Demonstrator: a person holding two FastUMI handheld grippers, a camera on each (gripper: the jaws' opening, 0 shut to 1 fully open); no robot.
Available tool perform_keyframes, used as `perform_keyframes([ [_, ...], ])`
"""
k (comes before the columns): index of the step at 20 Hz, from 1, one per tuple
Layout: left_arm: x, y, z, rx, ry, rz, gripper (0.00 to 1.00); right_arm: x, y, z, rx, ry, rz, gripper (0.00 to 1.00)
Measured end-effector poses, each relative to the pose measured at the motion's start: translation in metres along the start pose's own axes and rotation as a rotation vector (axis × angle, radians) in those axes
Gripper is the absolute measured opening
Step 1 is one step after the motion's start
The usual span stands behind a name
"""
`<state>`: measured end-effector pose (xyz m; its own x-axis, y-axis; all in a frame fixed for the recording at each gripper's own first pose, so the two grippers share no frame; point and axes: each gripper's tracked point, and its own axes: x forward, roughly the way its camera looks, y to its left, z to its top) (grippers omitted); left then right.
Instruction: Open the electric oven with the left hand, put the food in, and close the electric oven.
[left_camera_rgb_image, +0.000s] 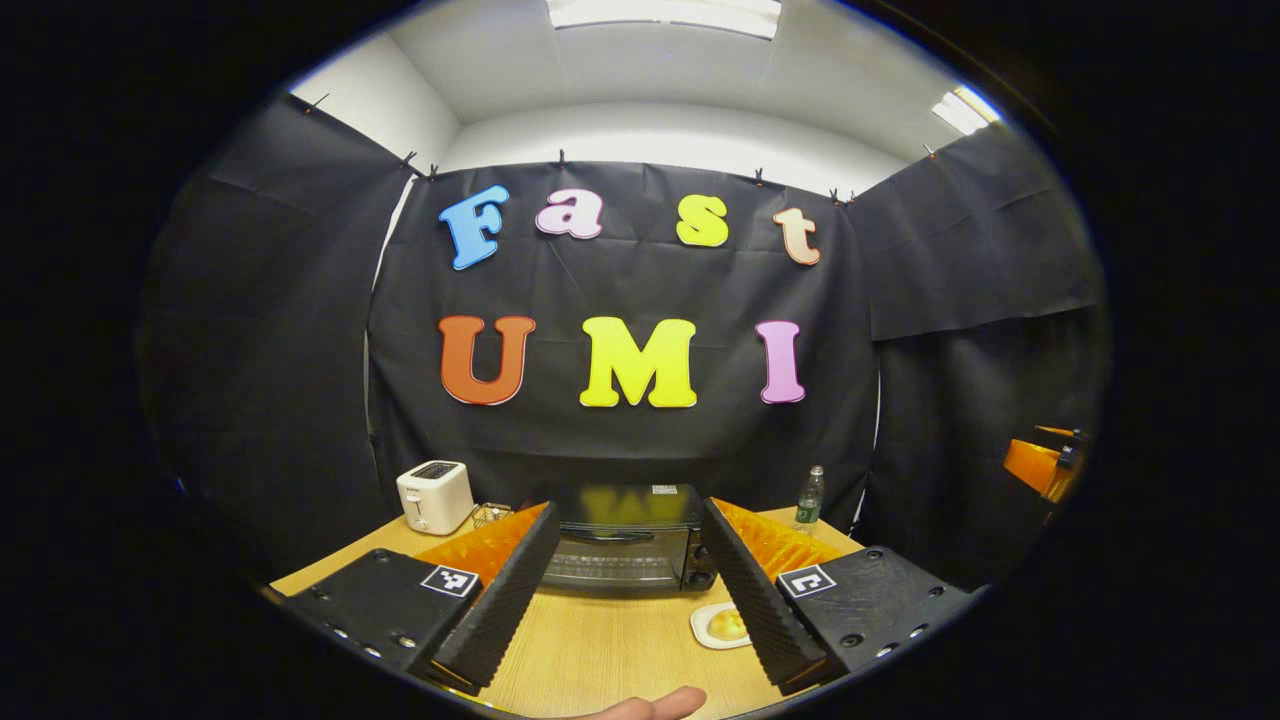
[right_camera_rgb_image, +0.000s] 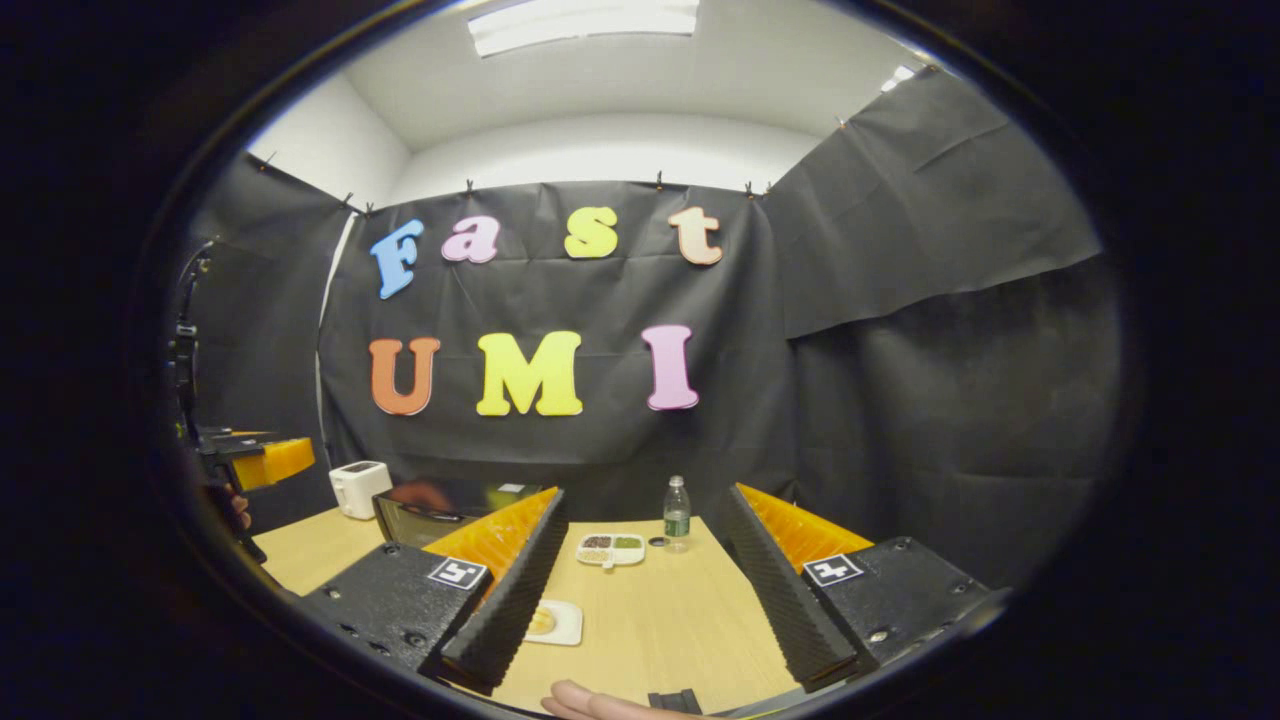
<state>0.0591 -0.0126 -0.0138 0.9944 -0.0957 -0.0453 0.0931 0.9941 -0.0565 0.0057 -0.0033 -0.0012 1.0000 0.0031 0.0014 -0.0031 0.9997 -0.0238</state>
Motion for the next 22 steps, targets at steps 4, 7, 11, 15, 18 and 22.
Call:
perform_keyframes([
  [4,0.050,0.002,-0.010,0.037,-0.020,-0.025,0.92,0.002,-0.004,0.000,-0.003,-0.007,0.000,0.96],
  [7,0.090,0.008,-0.022,0.052,-0.016,-0.035,0.92,0.005,-0.010,-0.002,-0.006,-0.007,-0.008,0.96],
  [11,0.138,0.017,-0.054,0.003,0.033,-0.045,0.93,0.009,-0.021,-0.008,-0.003,-0.013,-0.013,0.96],
  [15,0.174,0.027,-0.091,-0.063,0.125,-0.044,0.93,0.009,-0.036,-0.009,-0.012,-0.017,-0.036,0.96],
  [18,0.203,0.042,-0.119,-0.044,0.188,0.020,0.93,0.006,-0.036,-0.011,-0.029,-0.015,-0.028,0.96],
  [22,0.231,0.058,-0.161,0.033,0.293,0.088,0.93,-0.004,-0.045,-0.004,-0.065,-0.043,-0.032,0.96],
])
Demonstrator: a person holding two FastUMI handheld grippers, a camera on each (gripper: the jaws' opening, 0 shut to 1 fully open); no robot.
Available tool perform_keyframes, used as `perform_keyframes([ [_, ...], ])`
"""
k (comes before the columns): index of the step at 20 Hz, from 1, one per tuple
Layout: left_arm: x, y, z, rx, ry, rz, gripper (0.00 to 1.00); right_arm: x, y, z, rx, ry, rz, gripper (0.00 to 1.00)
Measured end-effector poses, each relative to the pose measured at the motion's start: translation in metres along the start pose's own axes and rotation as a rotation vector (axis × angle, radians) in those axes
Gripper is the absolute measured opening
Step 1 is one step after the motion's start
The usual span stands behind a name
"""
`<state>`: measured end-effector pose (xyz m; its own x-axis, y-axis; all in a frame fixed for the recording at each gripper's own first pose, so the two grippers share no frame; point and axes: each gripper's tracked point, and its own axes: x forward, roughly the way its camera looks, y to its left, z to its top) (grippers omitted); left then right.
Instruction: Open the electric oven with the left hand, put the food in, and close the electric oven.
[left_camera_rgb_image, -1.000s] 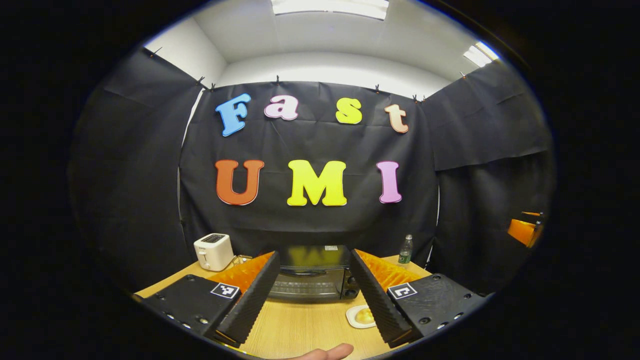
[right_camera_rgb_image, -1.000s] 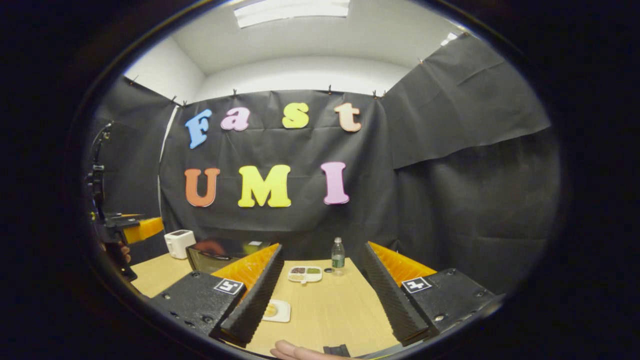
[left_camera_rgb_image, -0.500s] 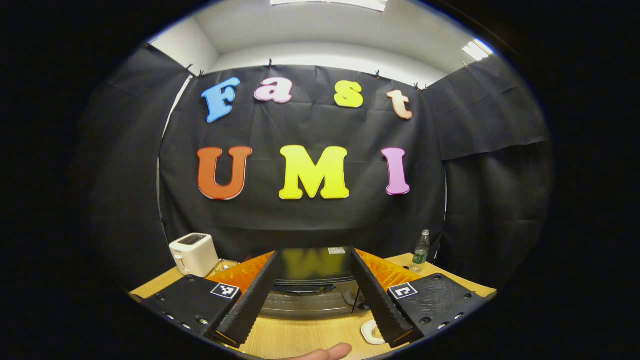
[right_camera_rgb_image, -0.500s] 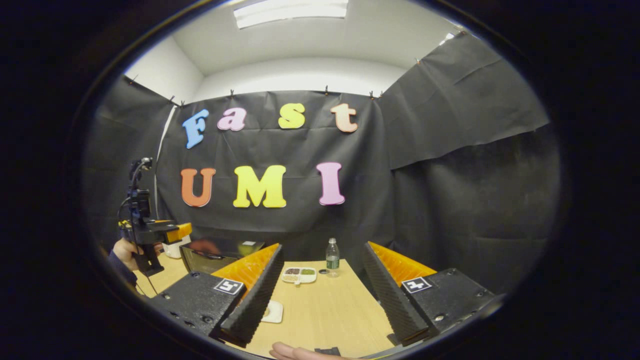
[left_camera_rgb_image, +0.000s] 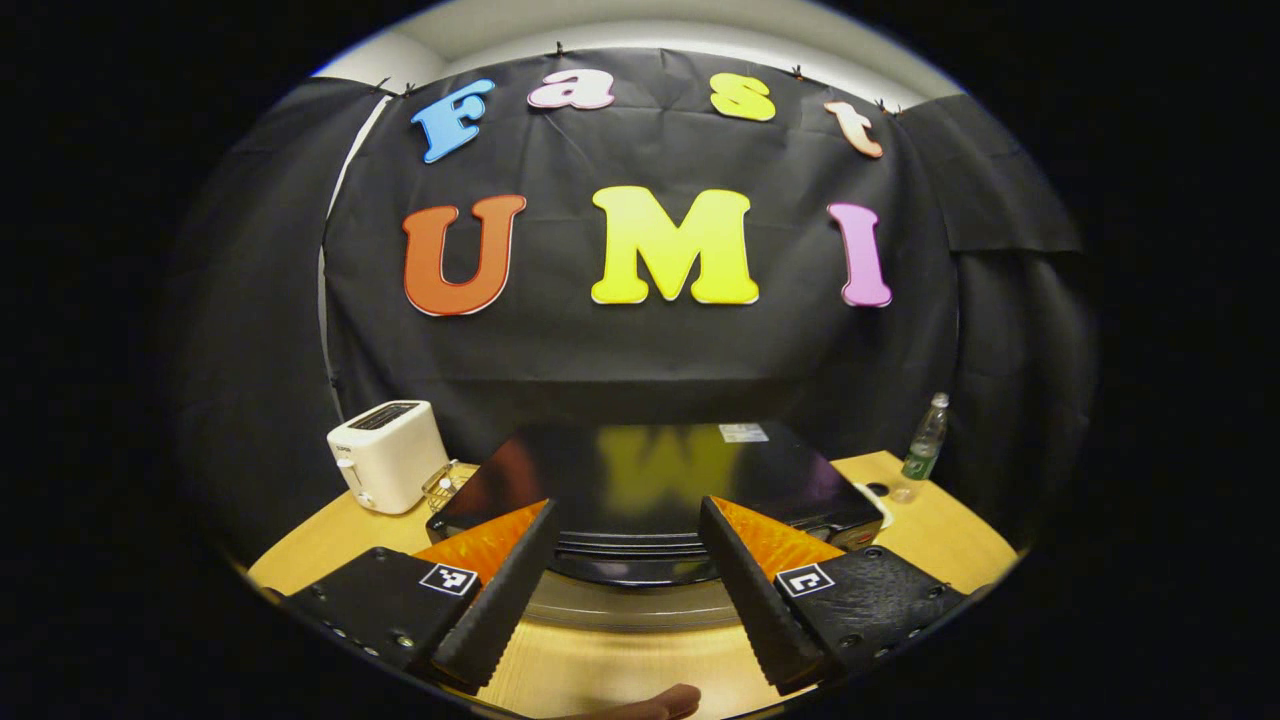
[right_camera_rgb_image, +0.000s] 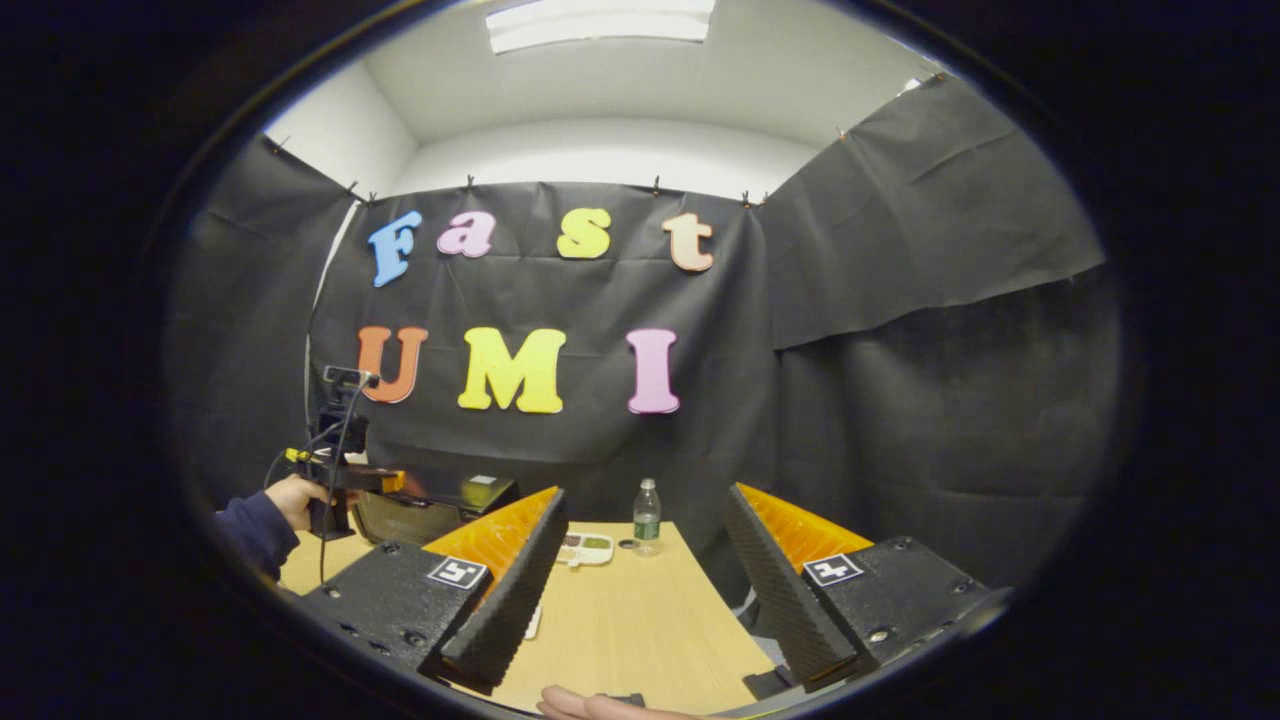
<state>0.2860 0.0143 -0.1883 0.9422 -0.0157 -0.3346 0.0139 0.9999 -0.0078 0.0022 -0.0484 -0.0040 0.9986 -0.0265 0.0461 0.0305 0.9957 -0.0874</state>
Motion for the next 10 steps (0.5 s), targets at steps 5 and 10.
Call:
perform_keyframes([
  [5,0.012,-0.008,-0.016,-0.035,0.039,-0.016,0.86,-0.007,-0.011,-0.006,0.013,-0.008,-0.009,0.96],
  [10,0.003,-0.009,-0.024,-0.019,0.058,-0.016,0.99,-0.004,-0.015,-0.020,0.039,0.034,-0.018,0.96],
])
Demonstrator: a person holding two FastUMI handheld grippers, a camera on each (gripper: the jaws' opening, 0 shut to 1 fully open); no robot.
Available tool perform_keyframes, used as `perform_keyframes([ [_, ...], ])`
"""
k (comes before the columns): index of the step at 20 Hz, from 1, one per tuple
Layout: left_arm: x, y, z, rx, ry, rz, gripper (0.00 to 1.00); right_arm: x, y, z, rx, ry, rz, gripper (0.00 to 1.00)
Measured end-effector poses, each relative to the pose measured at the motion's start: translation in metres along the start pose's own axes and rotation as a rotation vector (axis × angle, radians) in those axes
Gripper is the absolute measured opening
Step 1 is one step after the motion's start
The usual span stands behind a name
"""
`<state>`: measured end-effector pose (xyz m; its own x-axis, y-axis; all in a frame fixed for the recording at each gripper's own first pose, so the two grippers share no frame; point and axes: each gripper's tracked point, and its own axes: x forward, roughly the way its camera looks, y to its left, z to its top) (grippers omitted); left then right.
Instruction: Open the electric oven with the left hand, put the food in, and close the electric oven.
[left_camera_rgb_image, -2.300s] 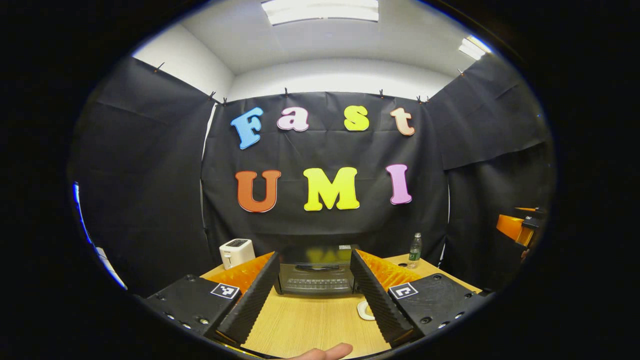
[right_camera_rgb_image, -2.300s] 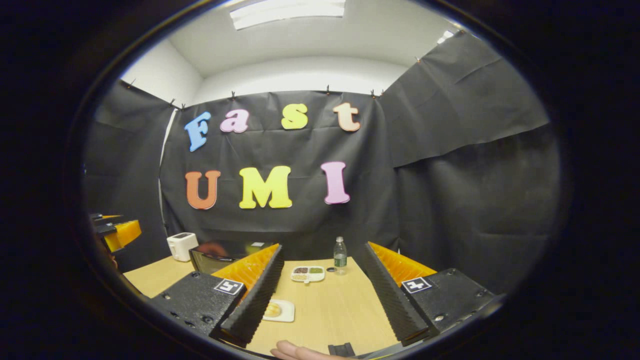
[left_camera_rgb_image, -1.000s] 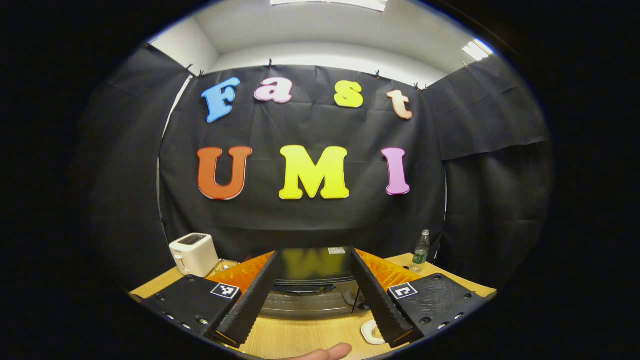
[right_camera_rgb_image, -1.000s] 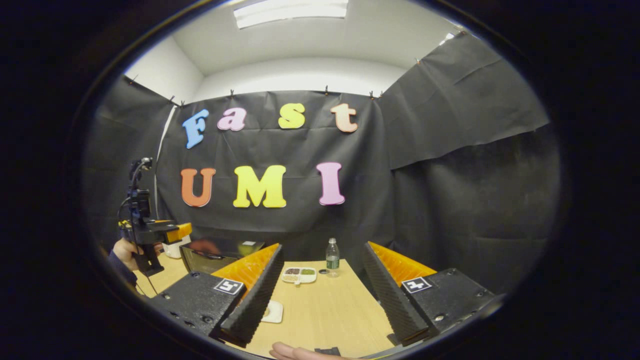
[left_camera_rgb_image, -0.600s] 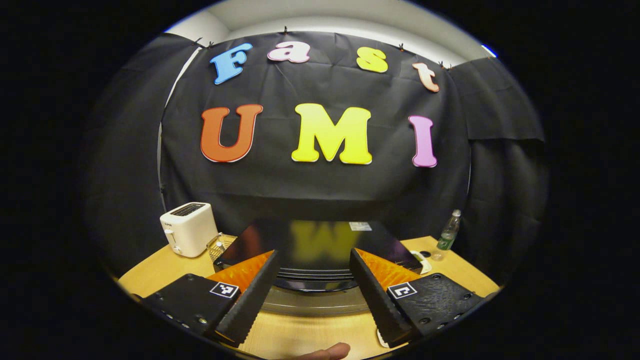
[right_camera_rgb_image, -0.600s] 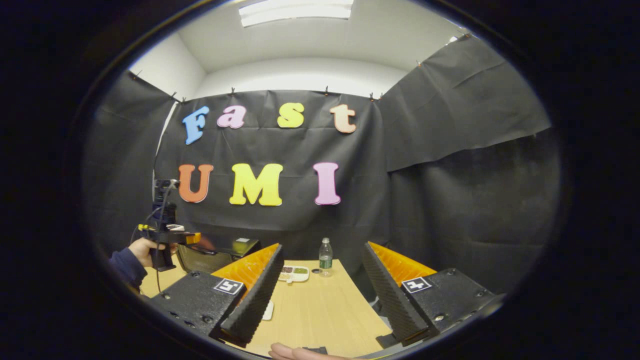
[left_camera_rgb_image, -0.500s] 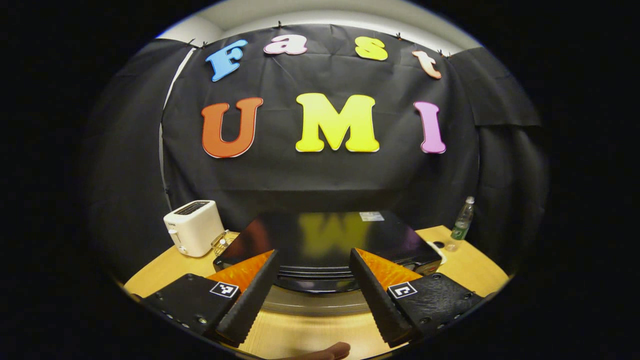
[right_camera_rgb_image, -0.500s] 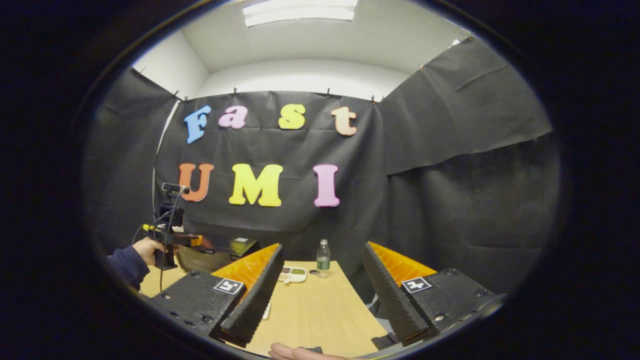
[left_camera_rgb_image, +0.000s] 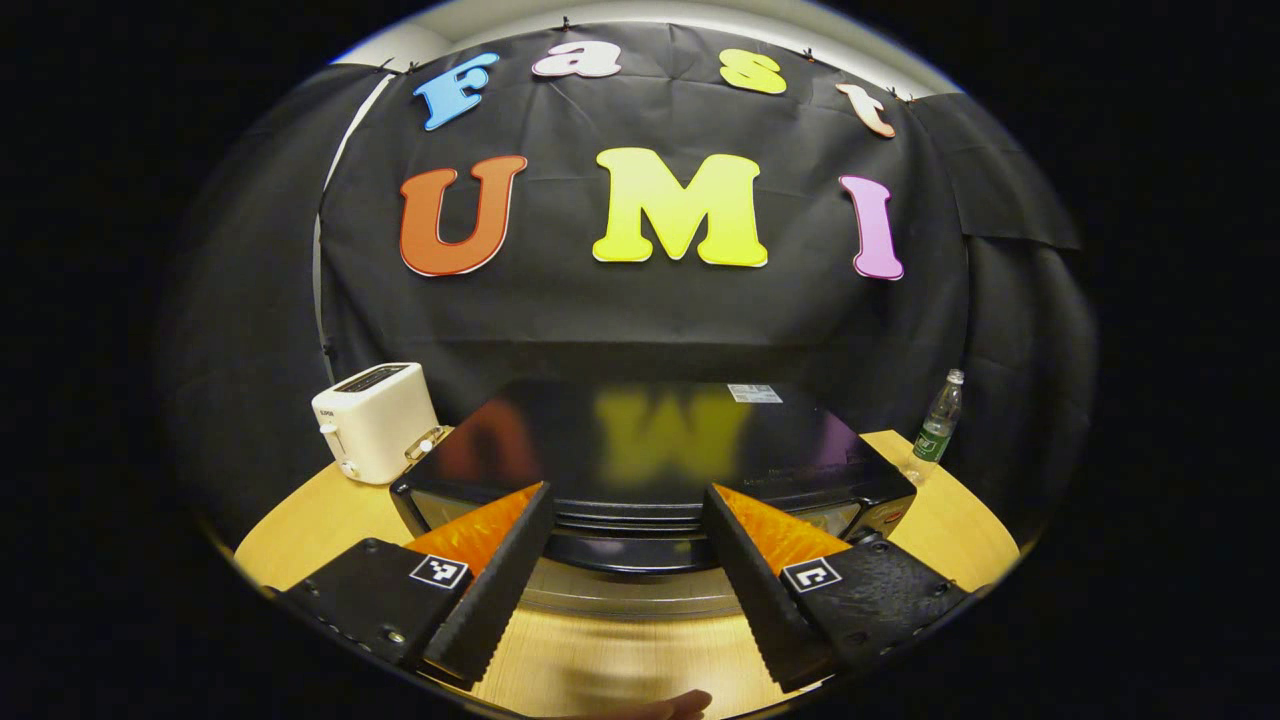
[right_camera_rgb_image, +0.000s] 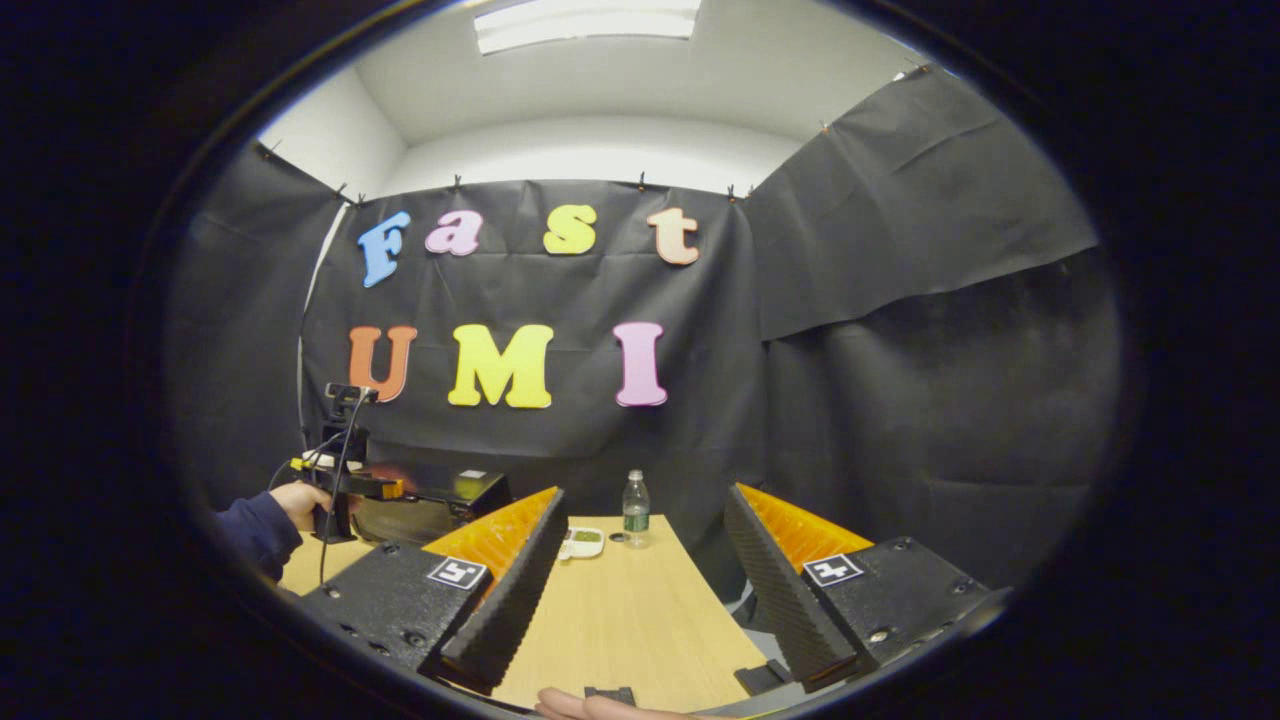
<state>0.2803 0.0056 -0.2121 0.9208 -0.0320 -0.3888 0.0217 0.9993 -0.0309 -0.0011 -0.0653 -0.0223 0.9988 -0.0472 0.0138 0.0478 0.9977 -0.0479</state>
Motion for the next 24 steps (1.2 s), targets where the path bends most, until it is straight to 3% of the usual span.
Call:
perform_keyframes([
  [6,-0.018,0.001,-0.010,-0.021,0.012,-0.045,0.99,-0.003,0.007,0.003,-0.007,0.001,-0.005,0.96],
  [18,-0.075,0.000,-0.057,-0.011,0.011,-0.015,0.98,0.005,0.029,-0.013,0.036,0.043,0.019,0.96],
  [24,-0.098,0.000,-0.093,-0.012,0.018,-0.015,0.97,0.005,0.049,-0.021,-0.003,0.061,0.048,0.96],
])
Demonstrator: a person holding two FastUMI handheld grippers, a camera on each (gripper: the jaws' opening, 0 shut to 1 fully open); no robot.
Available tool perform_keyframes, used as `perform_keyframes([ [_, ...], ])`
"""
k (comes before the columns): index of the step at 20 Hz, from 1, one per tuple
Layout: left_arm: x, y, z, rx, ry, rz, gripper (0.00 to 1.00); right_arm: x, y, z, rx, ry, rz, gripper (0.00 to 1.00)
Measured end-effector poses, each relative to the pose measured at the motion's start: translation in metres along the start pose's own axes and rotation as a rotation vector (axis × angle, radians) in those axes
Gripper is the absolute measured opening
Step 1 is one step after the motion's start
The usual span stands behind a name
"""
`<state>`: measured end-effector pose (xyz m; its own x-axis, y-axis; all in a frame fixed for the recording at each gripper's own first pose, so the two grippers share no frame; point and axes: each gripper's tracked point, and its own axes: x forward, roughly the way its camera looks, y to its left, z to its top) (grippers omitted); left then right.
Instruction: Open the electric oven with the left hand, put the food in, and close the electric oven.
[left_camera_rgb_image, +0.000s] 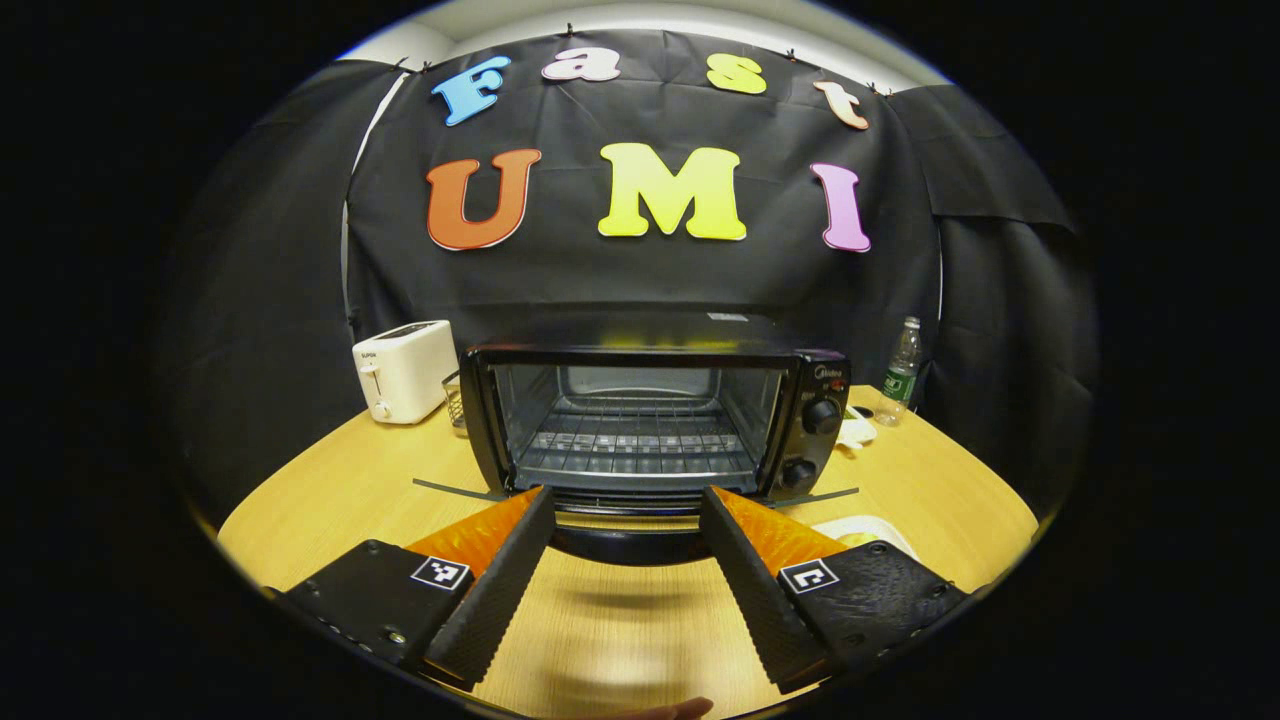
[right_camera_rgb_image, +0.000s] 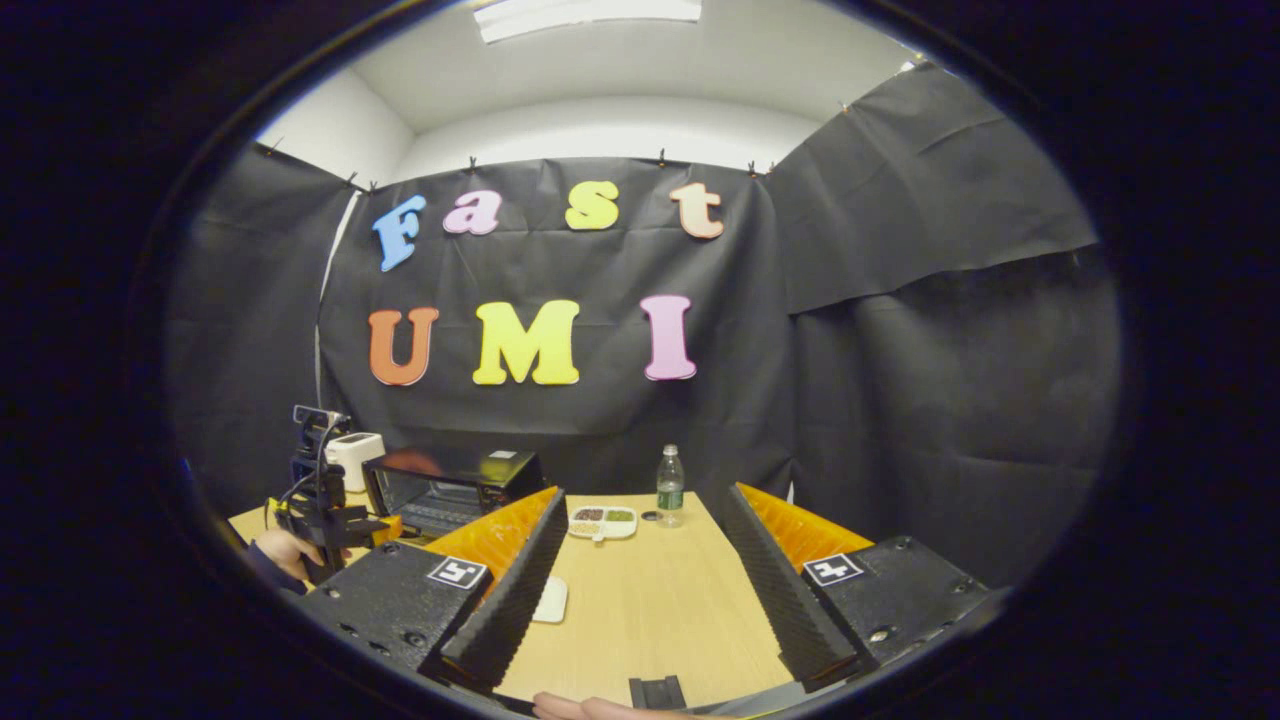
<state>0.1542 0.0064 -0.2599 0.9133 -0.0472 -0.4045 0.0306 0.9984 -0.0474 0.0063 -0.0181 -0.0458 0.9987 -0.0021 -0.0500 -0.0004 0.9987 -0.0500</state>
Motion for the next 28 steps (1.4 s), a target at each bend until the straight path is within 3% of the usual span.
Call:
perform_keyframes([
  [6,-0.011,0.000,-0.036,-0.010,0.020,-0.012,0.97,0.004,0.009,-0.009,0.025,0.017,0.007,0.97],
  [13,-0.008,0.000,-0.110,-0.048,0.180,-0.022,0.95,0.010,0.008,-0.024,0.021,0.045,0.003,0.96],
  [16,-0.013,0.000,-0.101,-0.028,0.136,-0.022,0.96,0.013,0.005,-0.029,0.034,0.059,-0.007,0.96],
  [21,-0.022,0.016,-0.106,-0.072,0.173,-0.003,0.95,0.020,0.005,-0.043,0.035,0.087,-0.007,0.96],
  [28,-0.077,0.021,-0.040,-0.107,0.037,0.013,0.94,0.032,0.017,-0.068,0.040,0.148,0.005,0.96],
])
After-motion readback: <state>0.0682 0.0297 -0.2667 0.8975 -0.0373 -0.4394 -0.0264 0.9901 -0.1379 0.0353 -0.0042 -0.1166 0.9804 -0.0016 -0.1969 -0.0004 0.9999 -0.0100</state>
